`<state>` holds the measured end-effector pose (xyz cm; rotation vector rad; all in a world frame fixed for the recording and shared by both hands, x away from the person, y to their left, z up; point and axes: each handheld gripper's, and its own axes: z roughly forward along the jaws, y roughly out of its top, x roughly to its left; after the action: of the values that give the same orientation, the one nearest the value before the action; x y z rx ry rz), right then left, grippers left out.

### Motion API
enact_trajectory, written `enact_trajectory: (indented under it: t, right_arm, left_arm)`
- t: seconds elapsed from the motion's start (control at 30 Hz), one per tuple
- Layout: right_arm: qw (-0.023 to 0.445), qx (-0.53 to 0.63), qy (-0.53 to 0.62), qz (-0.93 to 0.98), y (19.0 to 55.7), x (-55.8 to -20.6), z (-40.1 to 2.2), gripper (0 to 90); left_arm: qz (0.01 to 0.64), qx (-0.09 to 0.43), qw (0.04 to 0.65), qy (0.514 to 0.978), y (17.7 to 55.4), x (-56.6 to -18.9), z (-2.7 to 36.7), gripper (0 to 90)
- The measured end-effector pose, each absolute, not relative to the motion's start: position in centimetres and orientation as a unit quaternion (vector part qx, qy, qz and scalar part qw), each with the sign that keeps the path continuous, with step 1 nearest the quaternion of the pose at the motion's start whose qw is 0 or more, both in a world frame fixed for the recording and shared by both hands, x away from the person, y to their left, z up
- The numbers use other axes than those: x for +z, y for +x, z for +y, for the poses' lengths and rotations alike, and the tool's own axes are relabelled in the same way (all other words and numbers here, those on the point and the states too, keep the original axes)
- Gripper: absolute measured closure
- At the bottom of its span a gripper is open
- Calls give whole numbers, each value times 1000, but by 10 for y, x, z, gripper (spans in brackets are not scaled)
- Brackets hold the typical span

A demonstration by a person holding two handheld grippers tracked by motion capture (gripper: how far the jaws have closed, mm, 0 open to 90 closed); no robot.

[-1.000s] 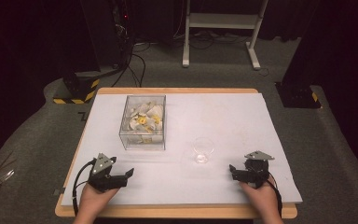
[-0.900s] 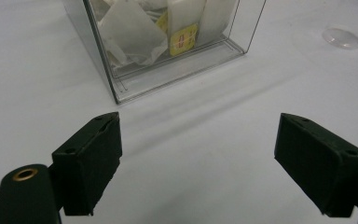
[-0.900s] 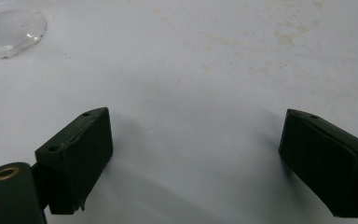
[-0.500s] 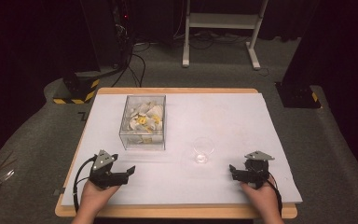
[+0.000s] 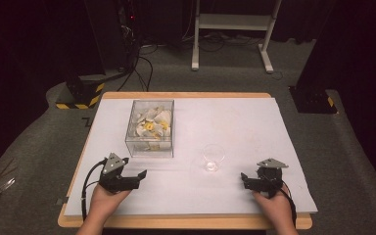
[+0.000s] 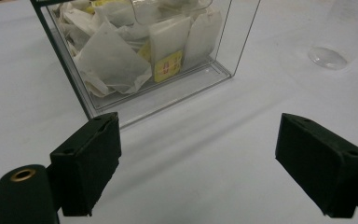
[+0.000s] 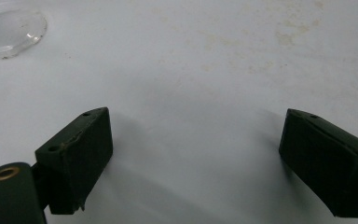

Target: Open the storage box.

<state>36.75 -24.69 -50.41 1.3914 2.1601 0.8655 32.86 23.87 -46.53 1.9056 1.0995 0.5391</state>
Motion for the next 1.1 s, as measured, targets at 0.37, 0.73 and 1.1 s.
enact_trajectory:
  t: [0.37,0.73,1.1]
  right_arm:
    - [213,312,501,778,368,-504,-247,94]
    - [213,312,501,778,368,-504,-247,94]
    - [213,312,501,778,368,-504,-247,94]
  left_arm:
    - [443,210,434,756,339,-463,238,146]
    - [437,206,437,758,351,-459,230,146]
    - [435,208,437,759,364,-454,224,147]
